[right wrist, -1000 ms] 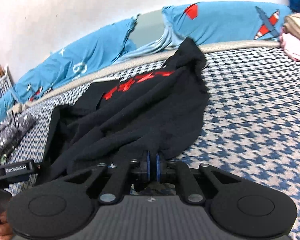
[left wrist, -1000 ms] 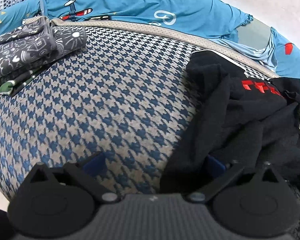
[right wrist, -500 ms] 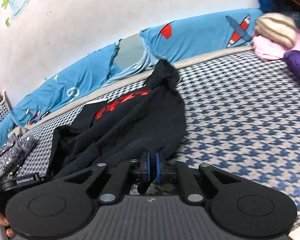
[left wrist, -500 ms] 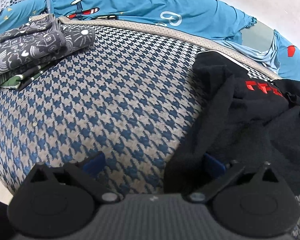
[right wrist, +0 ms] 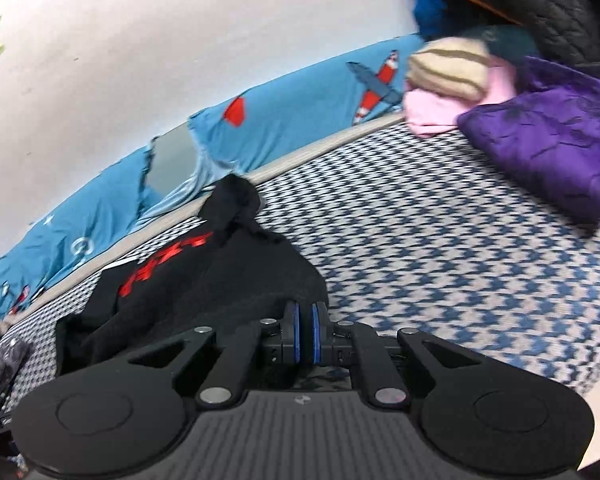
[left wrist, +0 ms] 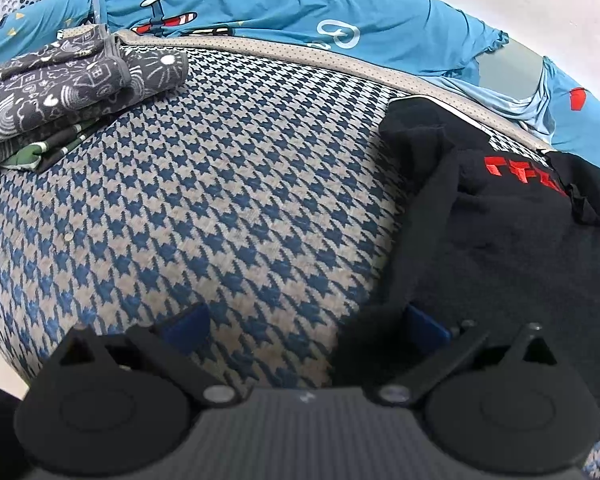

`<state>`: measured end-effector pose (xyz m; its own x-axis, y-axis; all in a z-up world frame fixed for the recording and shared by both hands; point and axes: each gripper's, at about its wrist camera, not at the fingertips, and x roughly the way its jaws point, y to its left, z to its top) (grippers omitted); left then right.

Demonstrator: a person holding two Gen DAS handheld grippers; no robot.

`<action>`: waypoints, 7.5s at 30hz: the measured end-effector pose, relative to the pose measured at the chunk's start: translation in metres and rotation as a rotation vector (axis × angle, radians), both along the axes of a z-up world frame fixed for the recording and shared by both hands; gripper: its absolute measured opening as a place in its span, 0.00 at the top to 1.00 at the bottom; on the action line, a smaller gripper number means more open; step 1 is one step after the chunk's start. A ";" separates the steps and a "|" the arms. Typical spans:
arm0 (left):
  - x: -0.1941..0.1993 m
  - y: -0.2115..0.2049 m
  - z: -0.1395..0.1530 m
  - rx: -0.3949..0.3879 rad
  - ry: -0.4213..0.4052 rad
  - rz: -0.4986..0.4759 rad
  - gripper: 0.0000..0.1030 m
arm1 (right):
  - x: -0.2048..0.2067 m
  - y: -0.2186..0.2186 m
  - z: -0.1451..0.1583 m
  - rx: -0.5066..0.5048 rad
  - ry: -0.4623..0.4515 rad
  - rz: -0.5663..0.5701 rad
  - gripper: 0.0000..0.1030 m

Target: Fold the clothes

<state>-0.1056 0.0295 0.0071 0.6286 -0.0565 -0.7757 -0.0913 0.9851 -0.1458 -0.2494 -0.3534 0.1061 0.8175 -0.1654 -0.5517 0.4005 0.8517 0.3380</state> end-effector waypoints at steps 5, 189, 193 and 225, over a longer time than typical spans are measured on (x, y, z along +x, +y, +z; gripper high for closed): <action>0.000 -0.001 0.000 0.004 0.003 0.003 0.00 | -0.003 -0.013 -0.003 0.000 0.045 -0.076 0.93; 0.125 -0.024 0.011 0.103 0.035 0.001 0.00 | 0.214 0.002 -0.020 -0.130 0.059 0.390 0.65; 0.128 -0.032 0.011 0.092 0.034 -0.017 0.00 | 0.231 -0.001 -0.023 -0.126 0.043 0.372 0.61; 0.137 -0.053 -0.002 0.108 0.083 -0.061 0.00 | 0.261 -0.010 -0.027 -0.078 -0.068 0.245 0.94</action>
<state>0.0315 -0.0231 0.0047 0.5597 -0.0062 -0.8287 -0.0377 0.9987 -0.0329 0.0121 -0.3635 0.0789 0.8733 0.0027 -0.4871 0.1572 0.9449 0.2870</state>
